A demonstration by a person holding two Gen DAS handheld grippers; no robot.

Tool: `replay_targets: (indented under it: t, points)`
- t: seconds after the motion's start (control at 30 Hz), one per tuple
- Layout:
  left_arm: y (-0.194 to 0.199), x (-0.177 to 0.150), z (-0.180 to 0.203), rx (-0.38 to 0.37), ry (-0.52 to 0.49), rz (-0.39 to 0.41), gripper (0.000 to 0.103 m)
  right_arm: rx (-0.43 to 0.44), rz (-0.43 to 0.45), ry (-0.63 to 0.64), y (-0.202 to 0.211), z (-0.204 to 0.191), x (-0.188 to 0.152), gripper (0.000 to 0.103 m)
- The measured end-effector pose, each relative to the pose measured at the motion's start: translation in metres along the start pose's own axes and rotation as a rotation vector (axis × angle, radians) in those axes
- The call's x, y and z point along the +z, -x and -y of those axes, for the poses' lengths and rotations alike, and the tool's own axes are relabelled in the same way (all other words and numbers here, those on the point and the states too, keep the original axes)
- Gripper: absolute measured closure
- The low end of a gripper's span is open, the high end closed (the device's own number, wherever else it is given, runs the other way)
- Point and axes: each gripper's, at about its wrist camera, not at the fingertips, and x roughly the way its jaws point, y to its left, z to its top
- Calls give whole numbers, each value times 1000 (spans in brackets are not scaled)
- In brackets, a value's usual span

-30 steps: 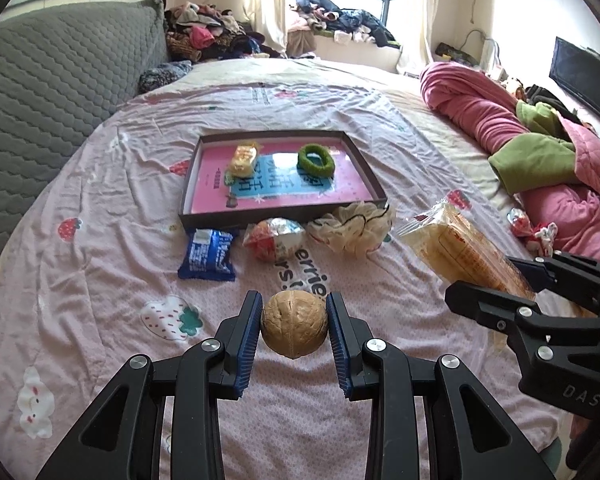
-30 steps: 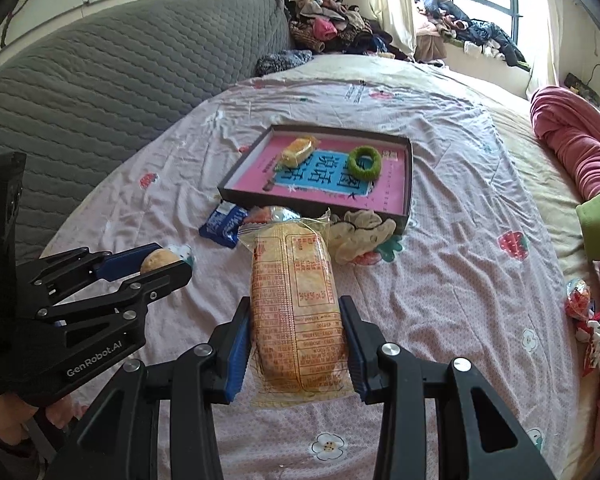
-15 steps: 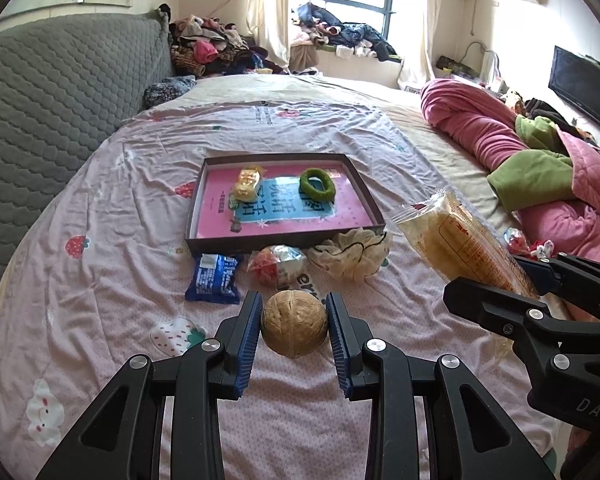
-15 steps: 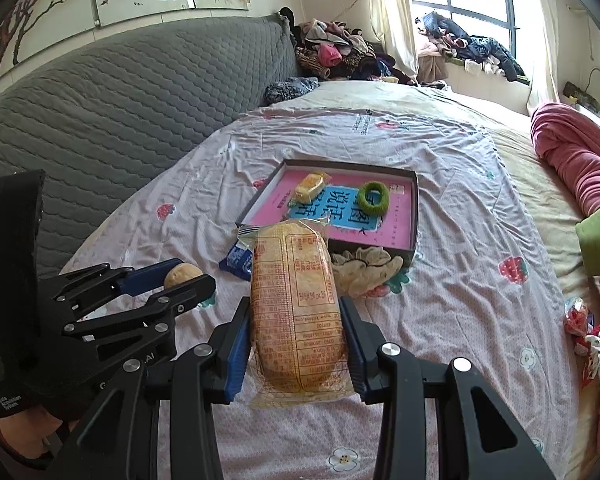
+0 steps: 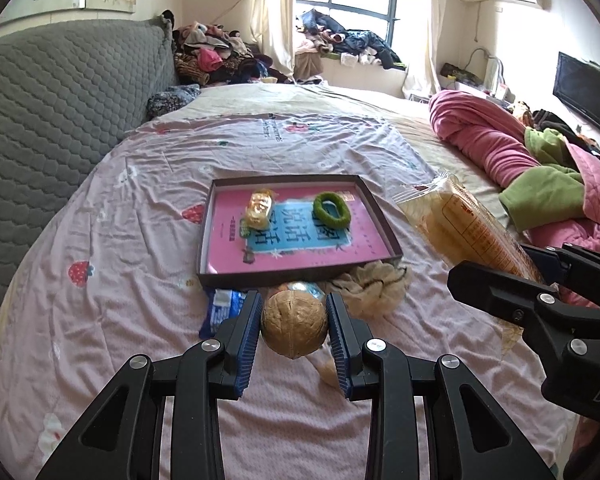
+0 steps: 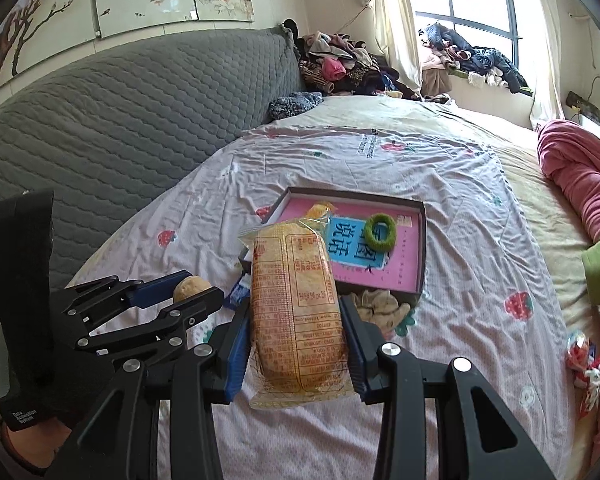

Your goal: Organize objects

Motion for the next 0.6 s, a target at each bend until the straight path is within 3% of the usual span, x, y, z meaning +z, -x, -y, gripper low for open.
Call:
replay_targets:
  t: [0.6]
  points:
    - [-64,56,-19,8,10,10,69,-10,21,-29,-57,24,46,61]
